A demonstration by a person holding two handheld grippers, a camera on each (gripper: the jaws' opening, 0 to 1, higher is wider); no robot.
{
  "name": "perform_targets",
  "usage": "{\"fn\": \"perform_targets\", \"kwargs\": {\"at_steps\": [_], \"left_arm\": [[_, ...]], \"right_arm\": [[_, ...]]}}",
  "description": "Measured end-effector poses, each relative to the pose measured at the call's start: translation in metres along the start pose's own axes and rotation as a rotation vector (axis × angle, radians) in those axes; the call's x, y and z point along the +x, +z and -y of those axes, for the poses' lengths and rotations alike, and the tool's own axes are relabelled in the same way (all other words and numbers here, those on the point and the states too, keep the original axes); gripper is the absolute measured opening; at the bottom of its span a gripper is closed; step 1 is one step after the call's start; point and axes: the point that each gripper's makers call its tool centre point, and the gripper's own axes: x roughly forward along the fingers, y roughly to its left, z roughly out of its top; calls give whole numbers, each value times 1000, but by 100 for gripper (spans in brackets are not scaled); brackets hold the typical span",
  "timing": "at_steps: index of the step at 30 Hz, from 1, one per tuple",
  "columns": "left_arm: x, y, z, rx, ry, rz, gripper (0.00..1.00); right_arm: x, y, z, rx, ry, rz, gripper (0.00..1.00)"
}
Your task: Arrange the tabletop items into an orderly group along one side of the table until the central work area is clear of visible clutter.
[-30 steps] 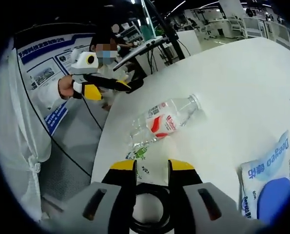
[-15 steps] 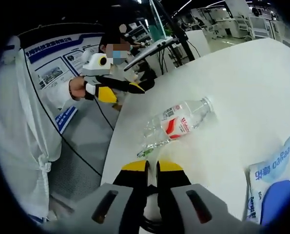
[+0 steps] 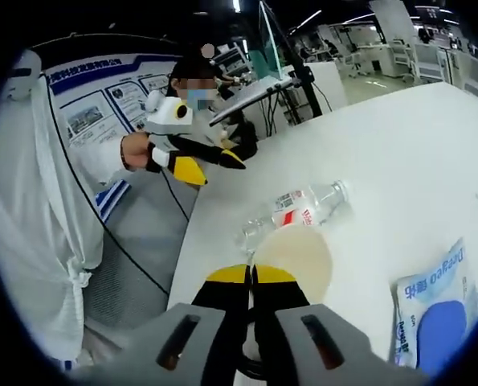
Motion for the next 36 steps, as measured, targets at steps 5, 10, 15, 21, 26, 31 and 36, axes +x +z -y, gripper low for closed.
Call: {"fn": "perform_targets", "kwargs": {"at_steps": [5, 10, 15, 21, 26, 31, 36], "left_arm": [[-1, 0, 0, -2, 0, 7, 63], [-2, 1, 1, -6, -5, 15, 63], [-2, 0, -1, -12, -6, 23, 63], [-3, 0, -1, -14, -8, 28, 63], [-3, -1, -4, -21, -5, 32, 63], [-5, -3, -6, -27, -1, 35, 62], [-6, -4, -7, -37, 4, 38, 62]], "right_arm": [[-10, 12, 7, -25, -54, 8, 0], [-19, 21, 18, -45, -112, 13, 0], [-28, 32, 29, -56, -160, 8, 0], [-37, 40, 46, -122, -238, -46, 0], [-42, 48, 59, -170, -281, -84, 0], [-44, 48, 74, -255, -331, -171, 0], [-41, 48, 84, -304, -347, -217, 0]]}}
